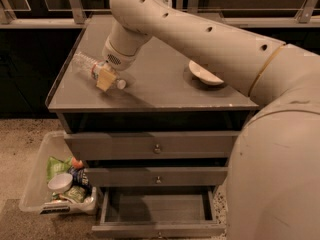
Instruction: Place water bottle into bottom drawer
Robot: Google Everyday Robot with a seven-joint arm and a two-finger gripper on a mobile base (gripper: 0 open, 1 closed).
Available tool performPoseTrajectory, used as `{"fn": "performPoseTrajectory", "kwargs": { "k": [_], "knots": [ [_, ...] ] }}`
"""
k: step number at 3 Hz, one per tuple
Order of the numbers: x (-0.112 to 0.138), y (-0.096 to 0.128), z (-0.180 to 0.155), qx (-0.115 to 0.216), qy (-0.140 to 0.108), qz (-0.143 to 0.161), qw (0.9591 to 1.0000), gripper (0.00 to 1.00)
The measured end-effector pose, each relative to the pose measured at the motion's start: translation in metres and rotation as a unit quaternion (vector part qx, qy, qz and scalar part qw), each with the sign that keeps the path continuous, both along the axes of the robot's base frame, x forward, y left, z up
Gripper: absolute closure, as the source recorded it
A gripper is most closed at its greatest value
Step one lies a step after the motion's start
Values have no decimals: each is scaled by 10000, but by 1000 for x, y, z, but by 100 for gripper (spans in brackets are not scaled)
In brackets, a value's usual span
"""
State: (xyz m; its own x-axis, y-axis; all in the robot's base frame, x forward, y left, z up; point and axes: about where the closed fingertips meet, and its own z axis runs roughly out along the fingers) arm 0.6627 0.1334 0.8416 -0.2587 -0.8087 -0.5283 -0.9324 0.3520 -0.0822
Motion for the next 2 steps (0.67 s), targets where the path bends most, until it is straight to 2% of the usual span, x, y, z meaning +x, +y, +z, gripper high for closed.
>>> {"fn": "performPoseTrajectory", "kwargs": {
  "k": [1, 2],
  "knots": [
    [0, 0, 0, 0, 0, 0, 10000, 100],
    [-8, -9, 3, -24, 5, -5, 10000, 100]
  ]
}}
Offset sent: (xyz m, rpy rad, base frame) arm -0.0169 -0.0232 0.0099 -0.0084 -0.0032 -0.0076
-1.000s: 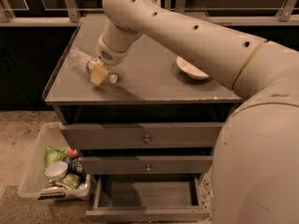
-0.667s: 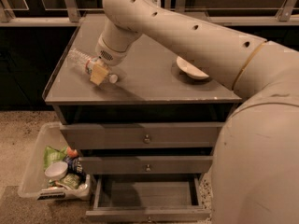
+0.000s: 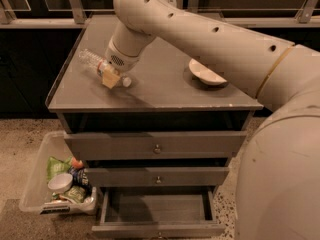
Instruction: Place water bottle into bottom drawer
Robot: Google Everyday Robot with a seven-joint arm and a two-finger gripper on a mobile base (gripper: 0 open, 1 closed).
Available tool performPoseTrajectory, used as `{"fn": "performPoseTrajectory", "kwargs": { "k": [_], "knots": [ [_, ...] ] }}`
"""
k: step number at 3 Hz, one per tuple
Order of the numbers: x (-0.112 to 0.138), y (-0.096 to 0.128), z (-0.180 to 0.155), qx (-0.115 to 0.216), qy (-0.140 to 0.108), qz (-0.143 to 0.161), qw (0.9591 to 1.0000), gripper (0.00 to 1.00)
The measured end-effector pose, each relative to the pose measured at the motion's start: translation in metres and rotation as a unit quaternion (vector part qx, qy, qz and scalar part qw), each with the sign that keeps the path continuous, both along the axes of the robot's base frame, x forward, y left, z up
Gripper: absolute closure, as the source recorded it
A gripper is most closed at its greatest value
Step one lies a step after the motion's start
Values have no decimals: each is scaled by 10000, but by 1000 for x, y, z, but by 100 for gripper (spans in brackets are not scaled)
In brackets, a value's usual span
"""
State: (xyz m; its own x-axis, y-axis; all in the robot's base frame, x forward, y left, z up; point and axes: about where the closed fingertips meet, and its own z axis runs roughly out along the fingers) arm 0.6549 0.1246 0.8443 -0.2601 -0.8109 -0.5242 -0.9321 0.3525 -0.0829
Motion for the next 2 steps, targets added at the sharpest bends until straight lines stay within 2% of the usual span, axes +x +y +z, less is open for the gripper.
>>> {"fn": "performPoseTrajectory", "kwargs": {
  "k": [1, 2],
  "knots": [
    [-33, -30, 21, 125, -37, -182, 9997, 100],
    [-88, -70, 48, 416, -231, -351, 9982, 100]
  ]
}}
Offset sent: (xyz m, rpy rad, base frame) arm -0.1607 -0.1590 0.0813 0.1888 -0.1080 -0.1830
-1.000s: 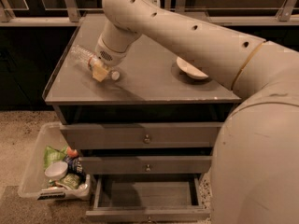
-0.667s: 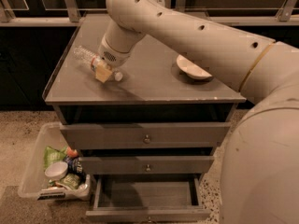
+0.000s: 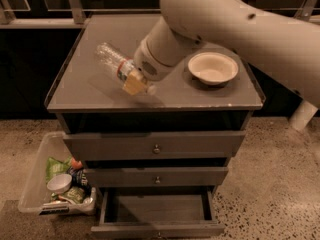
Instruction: Place water bottle into bottom drawer
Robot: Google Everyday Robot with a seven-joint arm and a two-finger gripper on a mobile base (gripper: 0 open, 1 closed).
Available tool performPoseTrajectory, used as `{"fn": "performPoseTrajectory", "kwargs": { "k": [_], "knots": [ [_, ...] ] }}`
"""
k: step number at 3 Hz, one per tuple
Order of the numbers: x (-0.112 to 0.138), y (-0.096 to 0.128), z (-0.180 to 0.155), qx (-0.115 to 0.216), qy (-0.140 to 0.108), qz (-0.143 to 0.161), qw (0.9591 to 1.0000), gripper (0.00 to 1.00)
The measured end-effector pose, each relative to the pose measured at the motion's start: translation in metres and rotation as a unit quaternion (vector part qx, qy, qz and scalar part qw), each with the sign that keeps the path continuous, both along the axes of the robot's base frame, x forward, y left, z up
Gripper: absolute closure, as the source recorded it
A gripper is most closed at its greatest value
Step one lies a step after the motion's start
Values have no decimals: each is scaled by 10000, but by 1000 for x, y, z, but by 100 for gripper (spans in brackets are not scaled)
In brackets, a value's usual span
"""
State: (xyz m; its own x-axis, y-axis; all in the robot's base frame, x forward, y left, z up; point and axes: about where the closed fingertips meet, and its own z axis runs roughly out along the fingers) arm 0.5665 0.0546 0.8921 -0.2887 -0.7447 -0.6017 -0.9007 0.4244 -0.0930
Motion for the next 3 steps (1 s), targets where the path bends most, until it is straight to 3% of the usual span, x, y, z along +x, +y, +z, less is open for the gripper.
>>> {"fn": "performPoseTrajectory", "kwargs": {
  "k": [1, 2, 3],
  "knots": [
    [-49, -29, 10, 428, -304, -169, 9985, 100],
    [-75, -74, -8, 781, -460, -521, 9945, 100],
    [-95, -120, -28, 1207, -423, -965, 9871, 100]
  ]
}}
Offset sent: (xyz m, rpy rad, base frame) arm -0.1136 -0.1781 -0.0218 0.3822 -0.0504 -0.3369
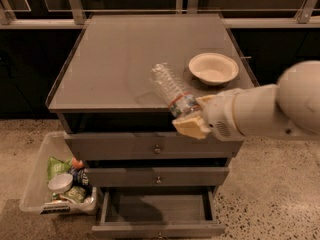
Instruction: Place water bottle into bottom drawer
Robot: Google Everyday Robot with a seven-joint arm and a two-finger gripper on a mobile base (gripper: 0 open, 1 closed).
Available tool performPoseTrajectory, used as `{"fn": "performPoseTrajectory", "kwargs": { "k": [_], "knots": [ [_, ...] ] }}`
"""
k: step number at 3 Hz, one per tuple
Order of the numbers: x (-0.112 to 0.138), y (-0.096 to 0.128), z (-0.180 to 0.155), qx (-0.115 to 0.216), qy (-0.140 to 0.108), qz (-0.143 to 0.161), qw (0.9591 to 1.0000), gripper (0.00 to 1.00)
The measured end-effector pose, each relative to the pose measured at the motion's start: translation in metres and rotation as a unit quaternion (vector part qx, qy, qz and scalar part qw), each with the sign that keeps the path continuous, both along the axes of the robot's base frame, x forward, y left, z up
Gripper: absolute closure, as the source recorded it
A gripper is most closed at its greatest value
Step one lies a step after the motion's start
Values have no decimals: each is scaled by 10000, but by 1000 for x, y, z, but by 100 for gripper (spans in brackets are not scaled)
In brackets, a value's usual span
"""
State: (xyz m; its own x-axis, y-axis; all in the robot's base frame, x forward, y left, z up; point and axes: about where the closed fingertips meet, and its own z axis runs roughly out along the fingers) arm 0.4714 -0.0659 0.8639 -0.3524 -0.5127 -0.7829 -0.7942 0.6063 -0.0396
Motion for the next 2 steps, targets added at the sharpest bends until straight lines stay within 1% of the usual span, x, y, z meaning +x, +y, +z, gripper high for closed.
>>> {"fn": "performPoseTrajectory", "kwargs": {
  "k": [1, 2],
  "knots": [
    [-7, -19, 12, 336, -3, -318, 9989, 100],
    [-7, -19, 12, 339, 1, -318, 9989, 100]
  ]
}}
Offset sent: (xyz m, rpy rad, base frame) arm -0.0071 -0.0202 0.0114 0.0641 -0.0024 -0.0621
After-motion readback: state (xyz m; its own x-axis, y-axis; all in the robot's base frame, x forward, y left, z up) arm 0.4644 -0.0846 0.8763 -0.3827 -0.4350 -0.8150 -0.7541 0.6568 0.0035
